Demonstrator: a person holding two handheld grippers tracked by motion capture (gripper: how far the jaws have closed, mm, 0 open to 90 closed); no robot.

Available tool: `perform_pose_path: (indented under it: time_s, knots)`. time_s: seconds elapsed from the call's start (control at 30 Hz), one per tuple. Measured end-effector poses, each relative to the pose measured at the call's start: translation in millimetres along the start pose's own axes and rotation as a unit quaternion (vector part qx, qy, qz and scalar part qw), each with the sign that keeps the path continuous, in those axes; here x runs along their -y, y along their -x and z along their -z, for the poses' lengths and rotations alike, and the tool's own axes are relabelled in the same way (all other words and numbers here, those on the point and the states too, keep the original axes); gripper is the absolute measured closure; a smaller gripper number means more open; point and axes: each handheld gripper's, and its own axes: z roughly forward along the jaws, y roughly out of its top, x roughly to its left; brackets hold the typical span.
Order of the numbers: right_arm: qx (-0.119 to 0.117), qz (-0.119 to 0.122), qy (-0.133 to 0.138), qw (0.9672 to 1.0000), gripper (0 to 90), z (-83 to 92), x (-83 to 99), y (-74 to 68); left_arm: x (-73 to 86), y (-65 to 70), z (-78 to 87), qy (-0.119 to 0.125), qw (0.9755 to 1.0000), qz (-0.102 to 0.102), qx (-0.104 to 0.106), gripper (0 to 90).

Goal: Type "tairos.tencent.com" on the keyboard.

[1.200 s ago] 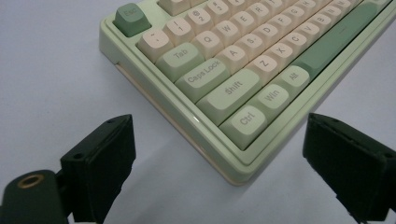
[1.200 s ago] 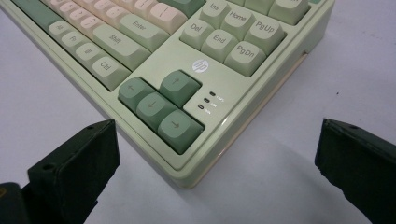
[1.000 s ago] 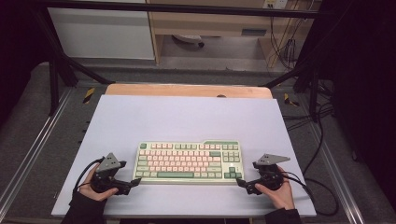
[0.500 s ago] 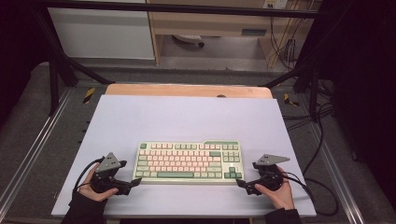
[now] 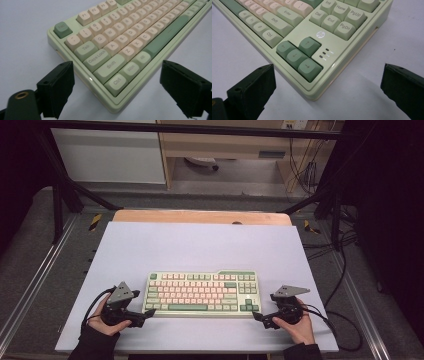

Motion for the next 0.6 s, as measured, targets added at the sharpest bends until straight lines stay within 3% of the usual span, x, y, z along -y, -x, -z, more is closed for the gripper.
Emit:
perform_pose_path:
  time_s: [0.6]
  knots:
    - [0.001,-0.001,0.001,1.0,0.5,-0.1,-0.3,0.1,-19.2,6.8,-3.8,0.007,0.9999,0.011,0.011,43.3]
